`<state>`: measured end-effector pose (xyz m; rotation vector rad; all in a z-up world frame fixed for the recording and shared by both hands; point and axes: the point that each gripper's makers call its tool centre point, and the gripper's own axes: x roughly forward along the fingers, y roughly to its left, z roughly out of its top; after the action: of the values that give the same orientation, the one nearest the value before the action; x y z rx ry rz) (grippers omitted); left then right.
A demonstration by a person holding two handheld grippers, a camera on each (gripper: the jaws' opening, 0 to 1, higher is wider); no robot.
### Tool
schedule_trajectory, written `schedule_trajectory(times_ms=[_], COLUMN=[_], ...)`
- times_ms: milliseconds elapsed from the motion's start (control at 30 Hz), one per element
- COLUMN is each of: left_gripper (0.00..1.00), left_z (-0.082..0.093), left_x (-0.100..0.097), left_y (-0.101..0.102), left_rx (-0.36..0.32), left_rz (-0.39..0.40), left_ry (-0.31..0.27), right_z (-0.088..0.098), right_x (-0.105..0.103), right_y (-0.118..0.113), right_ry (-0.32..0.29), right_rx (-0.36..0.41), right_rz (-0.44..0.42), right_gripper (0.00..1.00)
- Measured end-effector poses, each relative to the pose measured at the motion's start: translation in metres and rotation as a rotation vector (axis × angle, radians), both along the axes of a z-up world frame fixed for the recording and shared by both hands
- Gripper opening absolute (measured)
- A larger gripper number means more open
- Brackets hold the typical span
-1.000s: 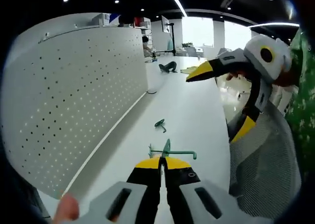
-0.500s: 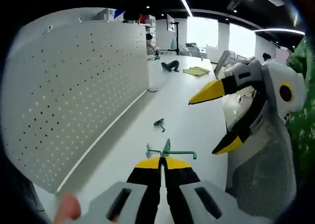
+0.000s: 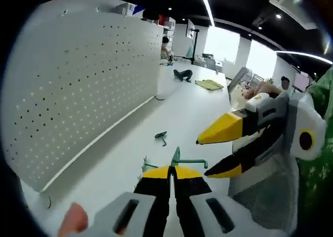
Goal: Insert the hook assembly into the mounting plate slot until the hook locks in place.
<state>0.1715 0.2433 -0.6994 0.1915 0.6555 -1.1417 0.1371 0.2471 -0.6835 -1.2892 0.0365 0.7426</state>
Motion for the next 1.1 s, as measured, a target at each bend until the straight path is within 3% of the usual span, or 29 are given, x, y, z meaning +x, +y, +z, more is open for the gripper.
schedule_trajectory(times_ms=[300, 567, 1100], left_gripper=[0.02, 0.02, 0.02], left_z=[-0.006, -0.007, -0.006], left_x=[-0.004, -0.005, -0.012], left_y=[-0.002, -0.003, -0.005], left_rx=[-0.048, -0.079, -0.074], left_rz=[0.086, 0.122, 0.118], left_ry=[0.197, 0.289, 0.339], right_z=[-0.005, -0.008, -0.013], right_x=[0.007, 0.010, 0.009], right_y=[-0.004, -0.005, -0.006], right_ry=[-0.024, -0.028, -0.027], right_rx=[-0.050, -0.075, -0.110], right_rz=[-0.009, -0.007, 0.011], right_gripper=[0.21, 0.17, 0.09])
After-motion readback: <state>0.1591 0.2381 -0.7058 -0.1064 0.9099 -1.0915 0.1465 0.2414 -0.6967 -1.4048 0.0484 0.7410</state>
